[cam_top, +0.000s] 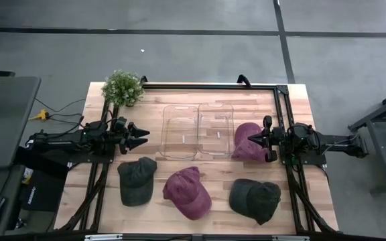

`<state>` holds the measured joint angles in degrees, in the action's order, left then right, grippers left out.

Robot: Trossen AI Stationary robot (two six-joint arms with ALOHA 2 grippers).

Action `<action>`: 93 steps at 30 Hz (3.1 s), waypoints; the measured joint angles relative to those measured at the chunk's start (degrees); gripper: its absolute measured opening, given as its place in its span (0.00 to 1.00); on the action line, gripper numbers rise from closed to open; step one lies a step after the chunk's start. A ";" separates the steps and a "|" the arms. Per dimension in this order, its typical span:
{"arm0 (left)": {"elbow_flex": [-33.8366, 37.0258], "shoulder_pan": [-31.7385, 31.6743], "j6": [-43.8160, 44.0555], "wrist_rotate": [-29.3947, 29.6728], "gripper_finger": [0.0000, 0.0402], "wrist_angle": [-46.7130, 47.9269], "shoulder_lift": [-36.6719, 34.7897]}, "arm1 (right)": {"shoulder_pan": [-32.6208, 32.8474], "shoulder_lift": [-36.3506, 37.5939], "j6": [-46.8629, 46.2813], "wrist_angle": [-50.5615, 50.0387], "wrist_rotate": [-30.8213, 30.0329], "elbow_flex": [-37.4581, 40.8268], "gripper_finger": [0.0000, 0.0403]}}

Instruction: Pick & Place hat

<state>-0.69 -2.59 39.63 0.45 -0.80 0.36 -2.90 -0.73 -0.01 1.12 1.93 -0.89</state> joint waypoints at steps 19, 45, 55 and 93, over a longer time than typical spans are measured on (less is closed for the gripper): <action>0.00 -0.02 5.86 1.66 0.69 -0.26 0.01 | 0.00 -0.01 0.02 -0.01 -0.02 -0.01 0.02; -8.48 -0.02 2.62 2.27 0.69 7.56 0.27 | -0.01 -0.02 0.02 0.00 0.00 -0.01 0.02; -16.40 0.00 -0.60 3.56 0.69 20.74 0.34 | 0.00 0.00 0.00 -0.02 0.00 0.00 0.02; -58.35 0.00 34.49 0.34 0.69 67.50 52.55 | 0.00 -0.01 0.01 -0.01 0.00 0.00 0.01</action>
<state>-59.04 -2.59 74.12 0.78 66.70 52.91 -2.90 -0.74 0.00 1.12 1.93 -0.89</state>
